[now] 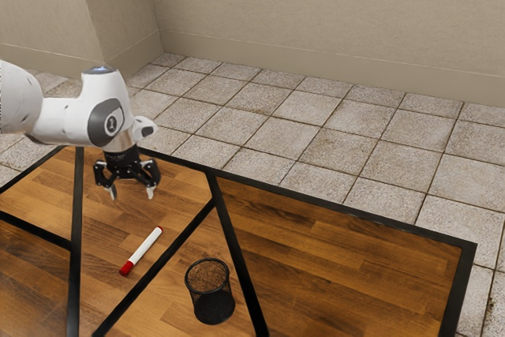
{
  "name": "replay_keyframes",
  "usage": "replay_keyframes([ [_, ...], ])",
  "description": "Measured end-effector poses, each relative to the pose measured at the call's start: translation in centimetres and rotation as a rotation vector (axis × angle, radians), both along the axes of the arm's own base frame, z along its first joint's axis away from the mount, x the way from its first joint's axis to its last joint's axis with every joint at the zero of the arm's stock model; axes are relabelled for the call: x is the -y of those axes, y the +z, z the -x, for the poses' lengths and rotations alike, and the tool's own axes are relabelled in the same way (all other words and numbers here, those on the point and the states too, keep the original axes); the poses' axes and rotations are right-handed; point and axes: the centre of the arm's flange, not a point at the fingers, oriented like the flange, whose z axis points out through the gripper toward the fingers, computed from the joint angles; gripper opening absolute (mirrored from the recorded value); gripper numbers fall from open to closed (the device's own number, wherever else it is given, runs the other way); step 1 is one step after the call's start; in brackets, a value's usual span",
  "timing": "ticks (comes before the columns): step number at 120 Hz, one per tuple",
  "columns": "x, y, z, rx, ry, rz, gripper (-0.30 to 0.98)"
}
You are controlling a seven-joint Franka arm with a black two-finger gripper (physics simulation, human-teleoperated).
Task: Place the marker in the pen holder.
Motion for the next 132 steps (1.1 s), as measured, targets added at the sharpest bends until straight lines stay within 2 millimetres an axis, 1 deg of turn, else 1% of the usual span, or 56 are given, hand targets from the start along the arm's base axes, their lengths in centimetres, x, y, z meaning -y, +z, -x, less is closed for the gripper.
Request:
replay_keyframes([
  [6, -0.4, -0.8, 0.0, 0.027, -0.007, 0.010, 0.69],
  [10, 0.0, -1.6, 0.2, 0.036, -0.019, 0.022, 0.69],
  [16, 1.1, -3.2, 1.8, 0.032, -0.037, 0.043, 0.69],
  [20, 2.1, -3.7, 2.7, 0.036, -0.055, 0.055, 0.69],
  [25, 3.4, -3.9, 3.6, 0.047, -0.086, 0.065, 0.69],
  [30, 4.5, -3.5, 3.8, 0.068, -0.122, 0.067, 0.69],
  [36, 5.3, -3.1, 4.1, 0.089, -0.155, 0.067, 0.69],
  [46, 6.4, -3.7, 5.6, 0.085, -0.208, 0.075, 0.68],
  [52, 6.8, -3.9, 6.0, 0.085, -0.240, 0.077, 0.68],
  [66, 7.2, -4.3, 6.2, 0.087, -0.312, 0.072, 0.67],
  [80, 6.8, -5.4, 5.8, 0.078, -0.355, 0.071, 0.67],
  [106, 6.4, -5.6, 5.4, 0.090, -0.392, 0.081, 0.66],
  [108, 6.4, -5.6, 5.4, 0.091, -0.394, 0.082, 0.64],
  [124, 6.4, -5.5, 5.4, 0.096, -0.413, 0.083, 0.34],
  [132, 6.4, -5.4, 5.4, 0.097, -0.420, 0.083, 0.23],
])
